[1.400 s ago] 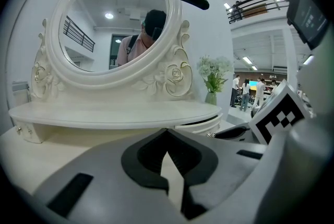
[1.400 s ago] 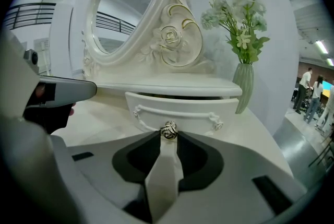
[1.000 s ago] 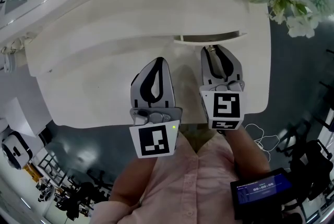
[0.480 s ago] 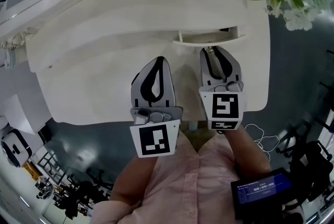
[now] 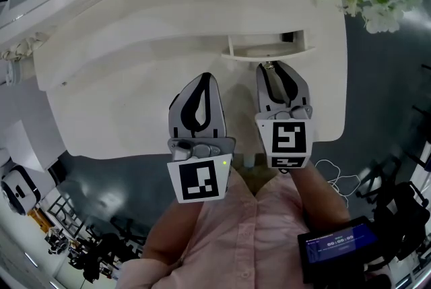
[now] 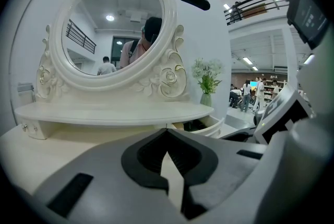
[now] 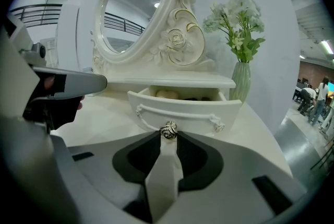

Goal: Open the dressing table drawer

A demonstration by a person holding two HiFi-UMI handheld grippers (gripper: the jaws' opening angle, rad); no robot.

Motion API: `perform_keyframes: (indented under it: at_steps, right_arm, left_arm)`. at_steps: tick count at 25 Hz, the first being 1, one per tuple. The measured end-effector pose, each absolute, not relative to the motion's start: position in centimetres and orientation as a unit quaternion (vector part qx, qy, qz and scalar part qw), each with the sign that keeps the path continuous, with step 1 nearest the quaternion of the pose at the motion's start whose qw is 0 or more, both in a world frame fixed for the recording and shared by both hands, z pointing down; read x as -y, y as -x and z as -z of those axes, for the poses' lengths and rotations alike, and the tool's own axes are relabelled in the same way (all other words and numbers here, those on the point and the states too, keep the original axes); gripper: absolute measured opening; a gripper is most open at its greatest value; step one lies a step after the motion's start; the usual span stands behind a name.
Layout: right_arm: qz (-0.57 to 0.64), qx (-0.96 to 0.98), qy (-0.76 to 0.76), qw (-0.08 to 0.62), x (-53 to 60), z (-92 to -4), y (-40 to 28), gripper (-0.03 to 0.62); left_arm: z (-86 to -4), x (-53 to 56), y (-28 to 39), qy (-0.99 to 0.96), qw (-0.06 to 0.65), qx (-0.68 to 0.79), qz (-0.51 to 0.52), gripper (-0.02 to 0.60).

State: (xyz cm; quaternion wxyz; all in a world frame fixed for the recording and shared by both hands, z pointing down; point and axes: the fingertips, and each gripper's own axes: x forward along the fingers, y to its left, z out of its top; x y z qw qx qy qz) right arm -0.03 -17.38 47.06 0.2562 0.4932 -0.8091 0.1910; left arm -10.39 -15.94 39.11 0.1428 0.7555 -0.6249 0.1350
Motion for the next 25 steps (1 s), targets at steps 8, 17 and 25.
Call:
perform_keyframes:
  at_steps: [8,17,25]
  right_arm:
    - [-0.192,0.811,-0.488,0.258,16.6,-47.1,-0.1,0.108]
    - [-0.193,0.811,-0.488,0.258,15.6,-47.1,-0.1,0.107]
    - [-0.194,0.811,-0.489,0.256,15.1,-47.1,-0.1,0.109]
  left_arm:
    - [-39.0,15.6,10.0,-0.756,0.141,0.625,-0.134,0.008]
    - [-38.9,14.9,9.9,-0.757,0.141,0.625,-0.131,0.008]
    - [-38.7,14.4,9.9,-0.758,0.139,0.624,-0.128,0.008]
